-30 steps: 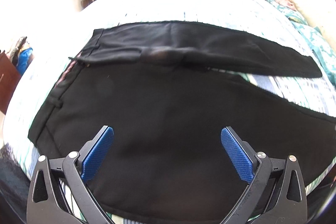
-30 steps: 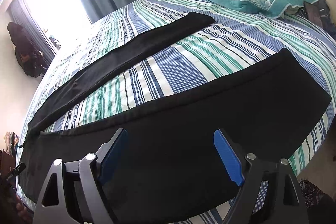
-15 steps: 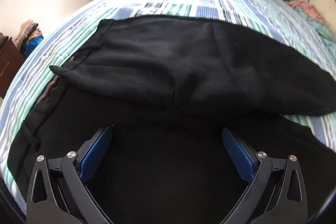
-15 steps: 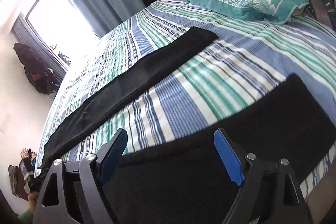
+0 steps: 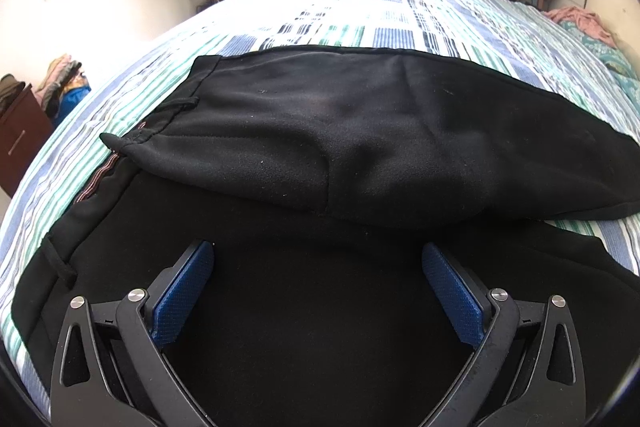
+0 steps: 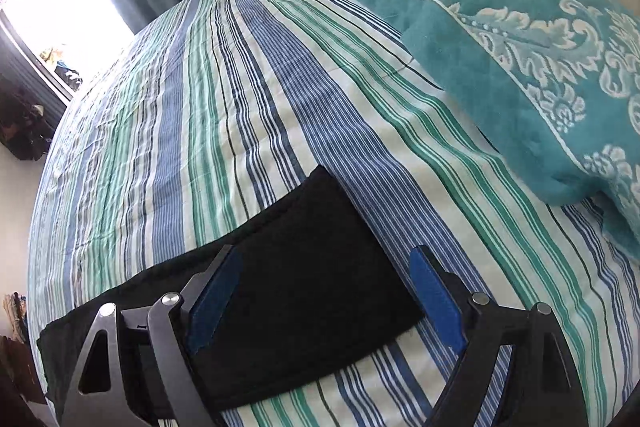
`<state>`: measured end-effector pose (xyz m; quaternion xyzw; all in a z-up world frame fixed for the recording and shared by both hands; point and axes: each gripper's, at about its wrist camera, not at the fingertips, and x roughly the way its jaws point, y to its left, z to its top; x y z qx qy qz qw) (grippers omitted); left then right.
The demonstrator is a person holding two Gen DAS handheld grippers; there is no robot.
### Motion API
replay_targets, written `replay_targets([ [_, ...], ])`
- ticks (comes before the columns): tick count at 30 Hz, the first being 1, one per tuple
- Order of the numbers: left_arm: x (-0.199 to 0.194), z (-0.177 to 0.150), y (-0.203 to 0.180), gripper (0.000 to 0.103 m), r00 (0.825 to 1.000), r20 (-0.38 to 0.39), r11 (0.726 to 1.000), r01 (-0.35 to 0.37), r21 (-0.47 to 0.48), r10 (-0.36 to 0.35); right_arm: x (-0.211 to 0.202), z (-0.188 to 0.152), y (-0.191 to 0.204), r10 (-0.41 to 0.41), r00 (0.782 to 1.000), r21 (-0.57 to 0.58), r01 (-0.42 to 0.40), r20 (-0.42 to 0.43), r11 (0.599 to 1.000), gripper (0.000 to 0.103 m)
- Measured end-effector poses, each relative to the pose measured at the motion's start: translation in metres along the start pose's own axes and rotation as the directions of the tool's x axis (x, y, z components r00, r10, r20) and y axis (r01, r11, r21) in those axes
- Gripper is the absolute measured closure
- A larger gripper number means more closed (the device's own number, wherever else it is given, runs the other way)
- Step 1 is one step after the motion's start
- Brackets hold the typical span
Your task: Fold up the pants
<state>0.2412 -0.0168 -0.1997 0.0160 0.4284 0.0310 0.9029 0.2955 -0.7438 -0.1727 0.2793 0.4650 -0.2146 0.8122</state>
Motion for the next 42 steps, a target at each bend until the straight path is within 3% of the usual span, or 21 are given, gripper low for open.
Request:
replay_targets([
  [4, 0.001, -0.001, 0.000, 0.000, 1.000, 0.011, 1.000, 0.001, -0.002, -0.001, 0.046, 0.019, 0.021, -0.123, 0.990, -0.149, 0.112, -0.067, 0.982, 0.033],
  [6, 0.002, -0.001, 0.000, 0.000, 1.000, 0.015, 1.000, -0.001, -0.001, 0.001, 0.061, 0.022, 0.025, -0.177, 0.981, -0.200, 0.158, -0.082, 0.967, 0.036],
  [7, 0.002, -0.002, 0.000, 0.000, 1.000, 0.016, 1.000, -0.001, -0.001, 0.001, 0.065, 0.023, 0.024, -0.158, 0.984, -0.206, 0.138, -0.082, 0.969, 0.053],
  [8, 0.002, -0.002, 0.000, 0.000, 1.000, 0.017, 1.000, -0.001, -0.001, 0.001, 0.063, 0.023, 0.024, -0.121, 0.990, -0.201, 0.105, -0.069, 0.974, 0.086],
  [11, 0.002, -0.002, 0.000, 0.000, 1.000, 0.017, 1.000, 0.000, -0.001, 0.000, 0.041, 0.013, 0.033, -0.112, 0.994, -0.233, 0.113, 0.019, 0.966, 0.097],
  [14, 0.002, -0.002, 0.000, 0.000, 1.000, 0.016, 1.000, -0.001, -0.001, 0.001, -0.006, -0.014, 0.046, -0.034, 0.991, -0.263, 0.067, 0.129, 0.962, 0.098],
  [19, 0.002, -0.001, -0.001, 0.000, 1.000, 0.008, 1.000, -0.006, 0.002, 0.006, -0.097, -0.082, 0.067, 0.094, 0.960, -0.299, -0.011, 0.263, 0.954, 0.098],
  [22, 0.001, 0.000, -0.002, 0.000, 1.000, 0.004, 1.000, -0.012, 0.006, 0.012, -0.147, -0.137, 0.068, 0.145, 0.937, -0.257, -0.062, 0.318, 0.964, 0.098],
  [26, 0.002, 0.001, -0.002, 0.000, 1.000, -0.002, 1.000, -0.015, 0.008, 0.015, -0.190, -0.227, 0.049, 0.111, 0.921, -0.138, -0.063, 0.374, 0.988, 0.098],
  [28, 0.002, 0.002, -0.003, 0.000, 1.000, -0.006, 1.000, -0.017, 0.009, 0.017, -0.197, -0.275, 0.031, 0.042, 0.927, -0.046, -0.027, 0.374, 0.999, 0.098],
  [31, 0.002, 0.002, -0.003, 0.000, 1.000, -0.012, 1.000, -0.019, 0.010, 0.019, -0.186, -0.329, -0.001, -0.073, 0.954, 0.117, 0.040, 0.291, 0.992, 0.098],
  [34, 0.002, 0.003, -0.003, 0.000, 1.000, -0.019, 1.000, -0.021, 0.012, 0.022, -0.166, -0.343, -0.021, -0.141, 0.979, 0.227, 0.105, 0.145, 0.968, 0.094],
  [36, 0.002, 0.004, -0.003, 0.000, 0.999, -0.025, 1.000, -0.024, 0.014, 0.024, -0.167, -0.343, -0.025, -0.163, 0.975, 0.228, 0.126, 0.150, 0.966, 0.073],
  [37, 0.002, 0.005, -0.003, 0.000, 0.999, -0.029, 1.000, -0.024, 0.015, 0.024, -0.173, -0.343, -0.024, -0.169, 0.970, 0.225, 0.128, 0.174, 0.966, 0.048],
  [38, 0.002, 0.005, -0.003, 0.000, 0.999, -0.034, 1.000, -0.022, 0.013, 0.023, -0.182, -0.344, -0.021, -0.174, 0.962, 0.226, 0.125, 0.211, 0.966, 0.031],
  [42, 0.002, 0.007, 0.000, 0.000, 0.998, -0.058, 1.000, -0.010, 0.003, 0.010, -0.224, -0.356, 0.009, -0.193, 0.908, 0.186, 0.131, 0.371, 0.974, 0.019],
])
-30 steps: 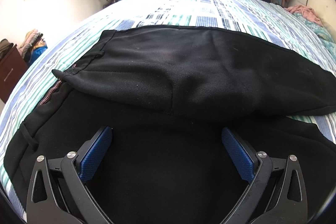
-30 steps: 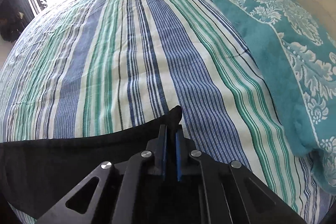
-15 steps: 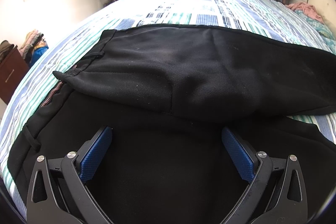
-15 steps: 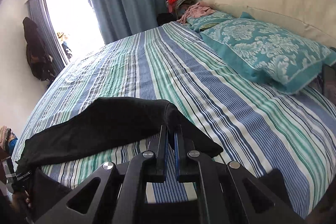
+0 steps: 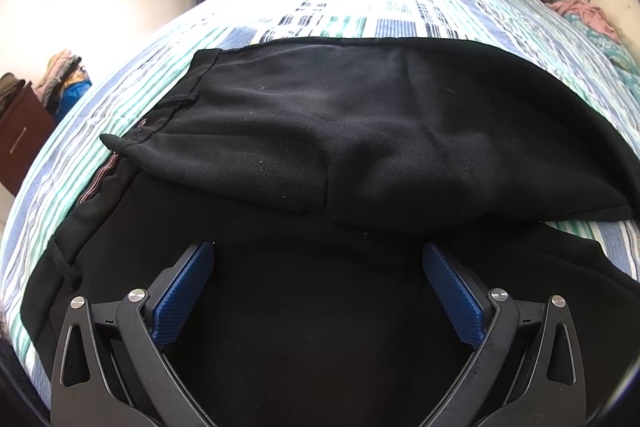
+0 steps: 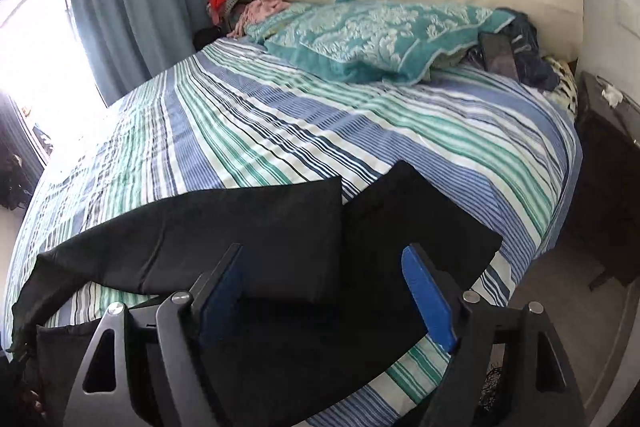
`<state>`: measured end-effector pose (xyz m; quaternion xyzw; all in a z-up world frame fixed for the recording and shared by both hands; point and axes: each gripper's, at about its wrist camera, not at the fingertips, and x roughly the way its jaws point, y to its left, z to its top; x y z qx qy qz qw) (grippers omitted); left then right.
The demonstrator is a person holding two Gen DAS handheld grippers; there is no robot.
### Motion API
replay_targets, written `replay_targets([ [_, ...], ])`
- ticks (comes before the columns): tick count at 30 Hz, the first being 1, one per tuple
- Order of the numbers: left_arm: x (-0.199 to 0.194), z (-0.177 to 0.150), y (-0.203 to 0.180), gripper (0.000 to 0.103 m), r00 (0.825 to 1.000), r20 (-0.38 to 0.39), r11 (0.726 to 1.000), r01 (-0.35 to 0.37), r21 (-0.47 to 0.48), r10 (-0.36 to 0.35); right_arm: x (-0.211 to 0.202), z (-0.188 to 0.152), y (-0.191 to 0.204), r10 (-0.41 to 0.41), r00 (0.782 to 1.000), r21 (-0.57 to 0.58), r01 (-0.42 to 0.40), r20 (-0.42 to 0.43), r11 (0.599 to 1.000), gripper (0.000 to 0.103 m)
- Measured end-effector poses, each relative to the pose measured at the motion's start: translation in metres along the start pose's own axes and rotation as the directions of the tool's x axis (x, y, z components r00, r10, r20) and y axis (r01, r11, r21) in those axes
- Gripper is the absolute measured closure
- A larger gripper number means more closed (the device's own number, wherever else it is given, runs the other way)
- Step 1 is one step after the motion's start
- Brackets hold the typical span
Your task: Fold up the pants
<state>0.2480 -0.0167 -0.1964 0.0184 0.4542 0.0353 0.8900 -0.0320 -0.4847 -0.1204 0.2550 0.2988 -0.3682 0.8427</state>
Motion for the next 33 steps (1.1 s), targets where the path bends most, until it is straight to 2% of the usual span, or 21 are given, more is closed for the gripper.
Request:
replay_targets([
  [2, -0.002, 0.001, 0.002, 0.000, 1.000, -0.022, 1.000, 0.006, -0.003, -0.006, -0.015, -0.007, 0.019, 0.067, 0.998, -0.036, -0.066, 0.020, 0.997, 0.009],
  [5, -0.016, 0.001, 0.005, 0.001, 0.999, -0.053, 1.000, -0.006, -0.012, 0.005, -0.018, -0.025, 0.052, 0.221, 0.974, -0.096, -0.225, -0.052, 0.970, 0.008],
  [7, -0.034, -0.006, 0.009, 0.001, 1.000, -0.006, 0.999, 0.025, -0.029, -0.025, -0.017, -0.039, 0.074, 0.298, 0.947, -0.149, -0.314, -0.120, 0.938, 0.008],
  [9, -0.052, -0.015, 0.010, 0.001, 0.997, 0.049, 0.998, 0.067, -0.011, -0.066, -0.020, -0.053, 0.099, 0.338, 0.929, -0.236, -0.367, -0.152, 0.900, 0.007],
  [11, -0.064, -0.020, 0.008, 0.001, 0.993, 0.095, 0.997, 0.063, 0.038, -0.067, -0.019, -0.070, 0.122, 0.342, 0.922, -0.342, -0.385, -0.181, 0.857, 0.000],
  [14, -0.068, -0.023, 0.004, 0.001, 0.990, 0.124, 0.992, 0.058, 0.108, -0.072, -0.008, -0.090, 0.146, 0.290, 0.933, -0.429, -0.356, -0.212, 0.830, 0.000],
  [18, -0.047, -0.031, 0.000, 0.000, 0.995, 0.037, 0.986, 0.088, 0.142, -0.094, 0.008, -0.105, 0.160, 0.182, 0.967, -0.527, -0.249, -0.177, 0.812, 0.000],
  [19, -0.039, -0.036, -0.001, 0.000, 0.995, 0.004, 0.984, 0.101, 0.149, -0.103, 0.013, -0.106, 0.159, 0.176, 0.967, -0.532, -0.248, -0.184, 0.810, 0.000],
  [21, -0.037, -0.038, 0.003, 0.000, 0.991, 0.023, 0.984, 0.129, 0.120, -0.132, 0.023, -0.109, 0.157, 0.155, 0.963, -0.525, -0.252, -0.221, 0.813, 0.000],
  [23, -0.035, -0.039, 0.004, 0.000, 0.990, 0.018, 0.984, 0.140, 0.113, -0.143, 0.035, -0.116, 0.153, 0.120, 0.950, -0.511, -0.259, -0.290, 0.820, 0.000],
  [26, -0.035, -0.042, 0.005, 0.000, 0.987, 0.040, 0.983, 0.149, 0.107, -0.154, 0.041, -0.115, 0.139, 0.179, 0.929, -0.408, -0.308, -0.325, 0.860, 0.000],
  [30, -0.034, -0.045, 0.004, 0.000, 0.986, 0.054, 0.983, 0.152, 0.104, -0.159, 0.039, -0.119, 0.132, 0.220, 0.925, -0.380, -0.332, -0.309, 0.863, 0.000],
  [32, -0.034, -0.046, 0.005, 0.000, 0.985, 0.059, 0.983, 0.156, 0.102, -0.162, 0.037, -0.113, 0.134, 0.221, 0.916, -0.393, -0.348, -0.334, 0.851, 0.000],
  [33, -0.034, -0.046, 0.005, 0.000, 0.984, 0.060, 0.982, 0.160, 0.099, -0.167, 0.033, -0.106, 0.131, 0.251, 0.912, -0.365, -0.365, -0.324, 0.856, 0.001],
])
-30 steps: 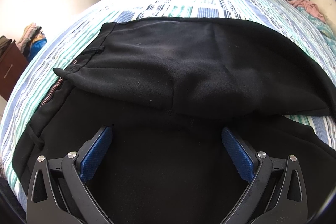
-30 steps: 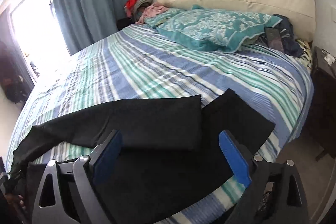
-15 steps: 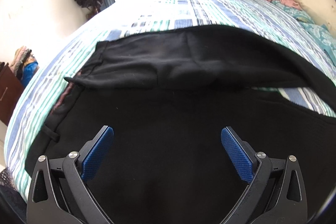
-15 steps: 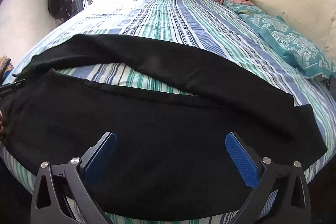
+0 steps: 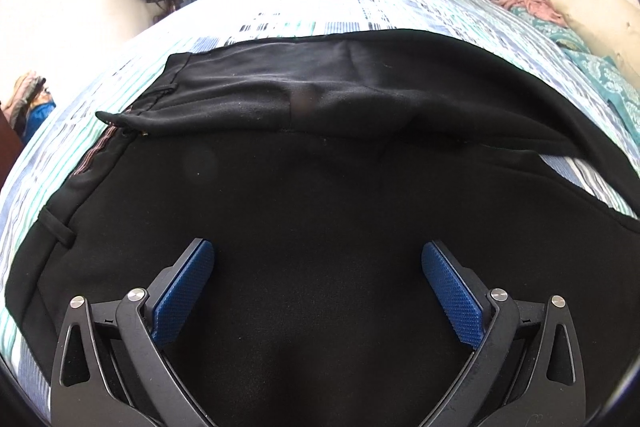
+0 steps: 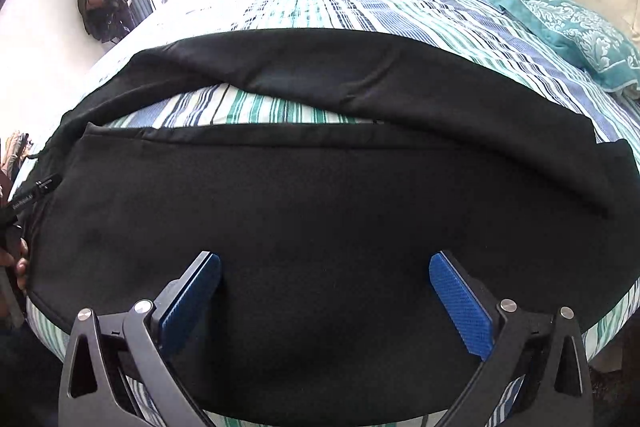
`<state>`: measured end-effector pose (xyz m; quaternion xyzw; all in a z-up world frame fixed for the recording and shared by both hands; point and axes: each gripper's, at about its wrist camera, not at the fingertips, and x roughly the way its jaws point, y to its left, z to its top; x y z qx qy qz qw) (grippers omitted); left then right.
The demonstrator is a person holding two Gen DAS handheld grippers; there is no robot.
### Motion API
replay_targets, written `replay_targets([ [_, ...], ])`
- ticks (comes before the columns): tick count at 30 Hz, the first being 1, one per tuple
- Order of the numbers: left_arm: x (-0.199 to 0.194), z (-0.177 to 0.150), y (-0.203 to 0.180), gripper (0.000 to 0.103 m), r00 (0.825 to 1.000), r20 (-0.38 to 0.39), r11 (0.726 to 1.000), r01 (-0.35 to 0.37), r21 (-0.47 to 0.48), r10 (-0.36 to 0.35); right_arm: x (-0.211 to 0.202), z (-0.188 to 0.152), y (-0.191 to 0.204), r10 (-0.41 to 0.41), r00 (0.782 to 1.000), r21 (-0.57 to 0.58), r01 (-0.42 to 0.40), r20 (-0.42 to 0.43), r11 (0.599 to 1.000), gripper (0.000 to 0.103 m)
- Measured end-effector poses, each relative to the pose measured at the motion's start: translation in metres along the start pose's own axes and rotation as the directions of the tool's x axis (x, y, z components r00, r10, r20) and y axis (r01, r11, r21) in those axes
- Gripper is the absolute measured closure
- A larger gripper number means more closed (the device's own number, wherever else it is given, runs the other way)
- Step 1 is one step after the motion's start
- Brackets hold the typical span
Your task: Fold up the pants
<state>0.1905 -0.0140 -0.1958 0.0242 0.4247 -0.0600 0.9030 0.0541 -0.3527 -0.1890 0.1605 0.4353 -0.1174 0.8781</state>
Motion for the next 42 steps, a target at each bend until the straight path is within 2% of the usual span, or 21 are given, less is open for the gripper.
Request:
replay_targets([
  [2, 0.000, 0.000, 0.001, 0.000, 1.000, 0.001, 1.000, 0.009, -0.006, -0.009, -0.022, 0.004, -0.020, 0.079, 0.989, 0.106, -0.092, 0.123, 0.990, 0.002],
  [4, 0.001, 0.000, 0.002, 0.000, 1.000, 0.002, 1.000, 0.010, -0.008, -0.010, -0.036, 0.005, -0.050, 0.116, 0.971, 0.253, -0.168, 0.209, 0.953, 0.002],
  [6, 0.001, 0.001, 0.003, 0.000, 1.000, 0.002, 1.000, 0.009, -0.007, -0.009, -0.037, -0.001, -0.086, 0.142, 0.957, 0.417, -0.240, 0.253, 0.877, 0.004],
  [8, 0.001, 0.001, 0.003, 0.000, 1.000, 0.002, 1.000, 0.009, -0.007, -0.009, -0.027, -0.008, -0.119, 0.178, 0.944, 0.558, -0.309, 0.278, 0.770, 0.021],
  [10, 0.001, 0.001, 0.003, 0.000, 1.000, 0.001, 1.000, 0.008, -0.006, -0.008, -0.020, -0.009, -0.144, 0.168, 0.937, 0.640, -0.333, 0.307, 0.692, 0.029],
  [13, 0.002, 0.001, 0.002, 0.000, 1.000, 0.001, 1.000, 0.003, -0.003, -0.003, -0.015, -0.007, -0.168, 0.130, 0.918, 0.700, -0.372, 0.375, 0.610, 0.031],
  [15, 0.002, 0.001, 0.002, 0.000, 1.000, 0.001, 1.000, 0.000, -0.001, 0.000, -0.012, -0.006, -0.178, 0.114, 0.913, 0.723, -0.381, 0.391, 0.576, 0.041],
  [17, 0.002, 0.001, 0.001, 0.000, 1.000, -0.001, 1.000, -0.003, 0.002, 0.003, -0.007, -0.009, -0.185, 0.086, 0.926, 0.759, -0.352, 0.367, 0.548, 0.068],
  [19, 0.002, 0.002, 0.001, 0.000, 1.000, -0.003, 1.000, -0.007, 0.004, 0.007, -0.002, -0.015, -0.191, 0.060, 0.939, 0.801, -0.321, 0.338, 0.506, 0.086],
  [20, 0.003, 0.002, 0.001, 0.000, 1.000, -0.005, 1.000, -0.008, 0.005, 0.008, -0.002, -0.017, -0.194, 0.055, 0.941, 0.815, -0.318, 0.334, 0.484, 0.092],
  [21, 0.003, 0.002, 0.001, 0.000, 1.000, -0.006, 1.000, -0.010, 0.006, 0.010, -0.002, -0.019, -0.197, 0.054, 0.940, 0.823, -0.323, 0.338, 0.468, 0.093],
  [23, 0.003, 0.002, 0.000, 0.000, 1.000, -0.007, 1.000, -0.016, 0.011, 0.016, -0.005, -0.017, -0.197, 0.042, 0.944, 0.824, -0.307, 0.327, 0.477, 0.098],
  [25, 0.003, 0.002, 0.000, 0.000, 1.000, -0.009, 1.000, -0.019, 0.013, 0.020, -0.012, -0.013, -0.194, 0.027, 0.946, 0.812, -0.291, 0.322, 0.505, 0.098],
  [29, 0.003, 0.003, 0.000, 0.000, 1.000, -0.013, 1.000, -0.015, 0.008, 0.015, -0.034, 0.005, -0.183, 0.001, 0.938, 0.743, -0.276, 0.348, 0.610, 0.098],
  [33, 0.002, 0.004, 0.001, 0.000, 1.000, -0.019, 1.000, -0.010, 0.003, 0.010, -0.067, 0.023, -0.167, -0.025, 0.914, 0.642, -0.265, 0.406, 0.720, 0.098],
  [36, 0.003, 0.004, -0.001, 0.000, 1.000, -0.019, 1.000, -0.018, 0.010, 0.019, -0.084, 0.028, -0.153, -0.037, 0.901, 0.575, -0.244, 0.432, 0.781, 0.098],
  [42, 0.003, 0.005, -0.002, 0.000, 0.999, -0.023, 1.000, -0.026, 0.012, 0.026, -0.098, 0.031, -0.137, -0.047, 0.893, 0.514, -0.214, 0.447, 0.831, 0.098],
])
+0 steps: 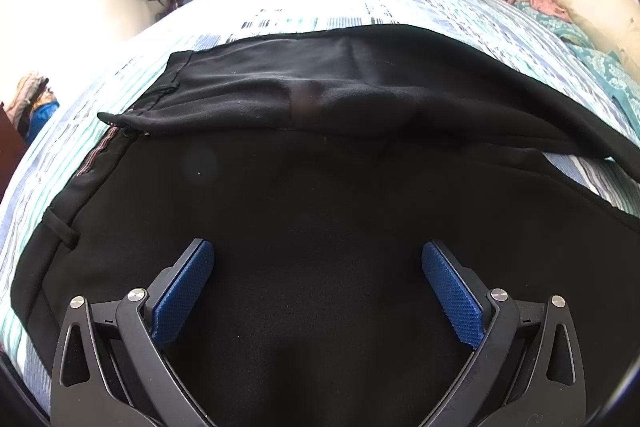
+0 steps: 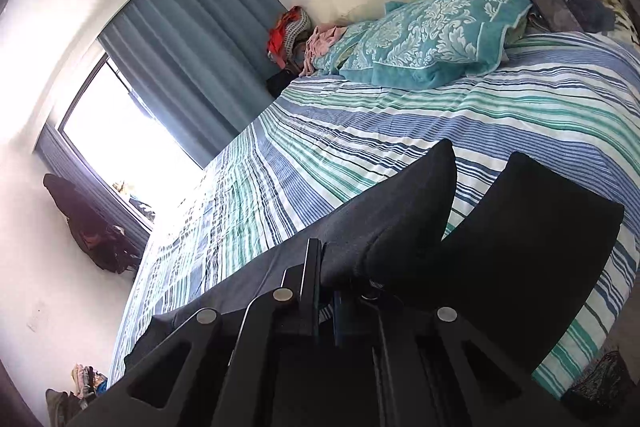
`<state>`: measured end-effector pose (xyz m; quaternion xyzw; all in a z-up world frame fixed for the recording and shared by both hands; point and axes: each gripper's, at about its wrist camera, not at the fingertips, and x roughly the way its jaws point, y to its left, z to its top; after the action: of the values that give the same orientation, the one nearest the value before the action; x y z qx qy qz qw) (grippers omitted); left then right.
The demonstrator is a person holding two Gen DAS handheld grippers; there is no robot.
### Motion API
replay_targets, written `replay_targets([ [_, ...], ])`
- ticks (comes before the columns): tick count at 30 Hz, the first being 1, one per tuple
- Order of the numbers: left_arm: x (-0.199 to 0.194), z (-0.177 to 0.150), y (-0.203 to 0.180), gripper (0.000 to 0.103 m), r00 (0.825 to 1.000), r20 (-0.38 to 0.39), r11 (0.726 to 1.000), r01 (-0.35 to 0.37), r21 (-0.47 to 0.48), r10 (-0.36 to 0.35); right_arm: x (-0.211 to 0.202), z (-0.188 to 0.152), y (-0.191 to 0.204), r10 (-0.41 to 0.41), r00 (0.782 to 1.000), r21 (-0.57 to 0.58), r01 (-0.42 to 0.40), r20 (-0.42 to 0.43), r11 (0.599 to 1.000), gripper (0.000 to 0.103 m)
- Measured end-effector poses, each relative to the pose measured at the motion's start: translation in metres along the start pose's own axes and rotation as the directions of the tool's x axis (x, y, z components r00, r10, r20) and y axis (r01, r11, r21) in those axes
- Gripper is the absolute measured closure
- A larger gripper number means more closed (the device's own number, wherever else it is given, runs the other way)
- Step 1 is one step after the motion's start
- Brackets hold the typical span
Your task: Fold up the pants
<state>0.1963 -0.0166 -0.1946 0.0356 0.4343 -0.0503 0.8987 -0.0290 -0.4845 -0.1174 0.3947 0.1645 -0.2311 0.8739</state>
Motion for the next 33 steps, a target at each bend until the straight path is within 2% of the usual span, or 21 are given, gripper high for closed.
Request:
replay_targets([
  [4, 0.000, 0.002, -0.001, 0.000, 1.000, -0.020, 1.000, -0.012, -0.001, 0.012, -0.007, 0.002, 0.010, 0.001, 1.000, -0.061, 0.000, 0.023, 0.998, 0.098],
  [8, -0.007, 0.025, -0.006, 0.001, 0.988, -0.149, 0.999, -0.037, 0.000, 0.036, -0.021, 0.001, 0.021, 0.001, 0.998, -0.121, 0.006, 0.058, 0.993, 0.098],
  [11, -0.028, 0.052, -0.014, 0.001, 0.994, -0.093, 0.998, 0.056, -0.008, -0.056, -0.027, 0.000, 0.027, 0.003, 0.998, -0.157, 0.008, 0.068, 0.988, 0.098],
  [13, -0.035, 0.079, -0.022, 0.001, 0.990, -0.074, 0.992, 0.121, -0.021, -0.122, -0.029, -0.001, 0.030, 0.011, 0.997, -0.172, 0.001, 0.071, 0.985, 0.098],
  [16, -0.022, 0.123, -0.029, 0.001, 0.964, -0.102, 0.966, 0.236, -0.110, -0.247, -0.035, -0.003, 0.037, 0.014, 0.996, -0.204, 0.004, 0.086, 0.979, 0.098],
  [18, -0.003, 0.148, -0.032, 0.001, 0.948, -0.121, 0.943, 0.267, -0.197, -0.294, -0.040, -0.003, 0.040, 0.018, 0.995, -0.219, 0.005, 0.101, 0.976, 0.098],
  [22, 0.035, 0.180, -0.046, 0.001, 0.943, -0.173, 0.934, 0.232, -0.271, -0.285, -0.051, -0.004, 0.046, 0.007, 0.990, -0.230, 0.026, 0.139, 0.973, 0.098],
  [26, 0.074, 0.185, -0.057, 0.001, 0.926, -0.256, 0.928, 0.190, -0.322, -0.278, -0.062, -0.005, 0.052, 0.017, 0.985, -0.249, 0.027, 0.170, 0.968, 0.098],
  [28, 0.086, 0.185, -0.058, 0.002, 0.923, -0.274, 0.924, 0.170, -0.342, -0.271, -0.070, -0.005, 0.056, 0.027, 0.981, -0.266, 0.026, 0.194, 0.964, 0.098],
  [29, 0.090, 0.186, -0.057, 0.006, 0.923, -0.273, 0.921, 0.168, -0.352, -0.273, -0.073, -0.005, 0.058, 0.032, 0.978, -0.274, 0.026, 0.204, 0.961, 0.098],
  [31, 0.096, 0.187, -0.052, 0.025, 0.921, -0.267, 0.908, 0.168, -0.384, -0.283, -0.077, -0.004, 0.059, 0.043, 0.974, -0.281, 0.021, 0.220, 0.959, 0.098],
  [32, 0.099, 0.186, -0.046, 0.055, 0.914, -0.264, 0.893, 0.182, -0.412, -0.308, -0.079, -0.003, 0.058, 0.046, 0.973, -0.280, 0.020, 0.226, 0.960, 0.098],
  [33, 0.102, 0.185, -0.040, 0.098, 0.903, -0.257, 0.871, 0.206, -0.447, -0.345, -0.080, -0.003, 0.057, 0.051, 0.972, -0.277, 0.015, 0.229, 0.961, 0.098],
])
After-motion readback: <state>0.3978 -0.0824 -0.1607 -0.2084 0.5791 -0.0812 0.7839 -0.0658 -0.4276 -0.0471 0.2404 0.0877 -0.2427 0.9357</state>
